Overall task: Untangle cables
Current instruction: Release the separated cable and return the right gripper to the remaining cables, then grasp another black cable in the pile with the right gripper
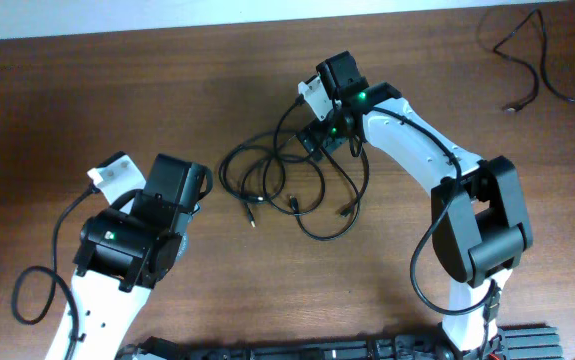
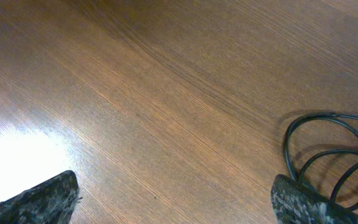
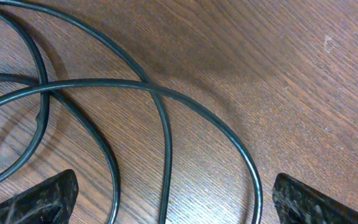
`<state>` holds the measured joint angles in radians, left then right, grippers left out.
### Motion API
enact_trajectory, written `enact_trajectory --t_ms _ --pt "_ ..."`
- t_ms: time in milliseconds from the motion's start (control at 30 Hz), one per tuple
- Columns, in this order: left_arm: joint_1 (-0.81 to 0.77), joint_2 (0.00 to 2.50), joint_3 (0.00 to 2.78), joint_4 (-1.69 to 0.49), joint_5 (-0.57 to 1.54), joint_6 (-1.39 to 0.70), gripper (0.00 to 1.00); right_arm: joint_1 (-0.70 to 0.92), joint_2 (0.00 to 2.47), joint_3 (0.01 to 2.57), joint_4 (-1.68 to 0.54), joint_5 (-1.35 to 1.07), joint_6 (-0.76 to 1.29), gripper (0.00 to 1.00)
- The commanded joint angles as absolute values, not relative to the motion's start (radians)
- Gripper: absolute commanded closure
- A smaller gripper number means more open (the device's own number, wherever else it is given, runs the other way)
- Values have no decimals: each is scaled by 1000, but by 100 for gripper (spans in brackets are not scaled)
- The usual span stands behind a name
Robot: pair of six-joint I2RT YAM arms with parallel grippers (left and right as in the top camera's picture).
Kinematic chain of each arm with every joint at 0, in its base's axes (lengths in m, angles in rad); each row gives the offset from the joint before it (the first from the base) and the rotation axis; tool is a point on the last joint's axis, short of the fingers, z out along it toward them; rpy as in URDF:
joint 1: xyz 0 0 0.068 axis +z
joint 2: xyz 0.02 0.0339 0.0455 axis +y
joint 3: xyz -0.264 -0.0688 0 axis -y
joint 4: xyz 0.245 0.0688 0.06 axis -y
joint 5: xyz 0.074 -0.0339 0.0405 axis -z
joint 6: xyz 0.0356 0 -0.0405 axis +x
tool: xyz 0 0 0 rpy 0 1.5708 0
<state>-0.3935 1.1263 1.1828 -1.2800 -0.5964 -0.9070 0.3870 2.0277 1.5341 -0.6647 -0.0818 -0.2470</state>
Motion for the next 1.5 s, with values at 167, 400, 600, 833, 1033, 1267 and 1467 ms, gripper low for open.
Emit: enact_trajectory --t_ms 167,400,600,833,1033,1267,1467 --pt "-396 1118 1173 -1286 -624 -931 1 392 2005 1539 -693 -83 -245 1" --pt "-396 1118 1173 -1286 -624 -931 1 393 2005 1537 -700 -90 -245 1" --pt "-396 1118 1173 -1286 -624 -931 1 392 2006 1536 -711 -155 -194 1" --pt "-396 1118 1173 -1286 -624 -931 1 392 2006 1536 -812 -188 -174 1" --pt "-396 1118 1173 -1286 -624 -931 1 392 2006 1534 -824 -188 -175 2" --pt "-396 1118 1173 -1286 -624 -931 1 391 2035 1534 -740 -154 -178 1" --pt "-396 1118 1173 -1286 -624 -931 1 390 2083 1534 -522 -22 -186 1"
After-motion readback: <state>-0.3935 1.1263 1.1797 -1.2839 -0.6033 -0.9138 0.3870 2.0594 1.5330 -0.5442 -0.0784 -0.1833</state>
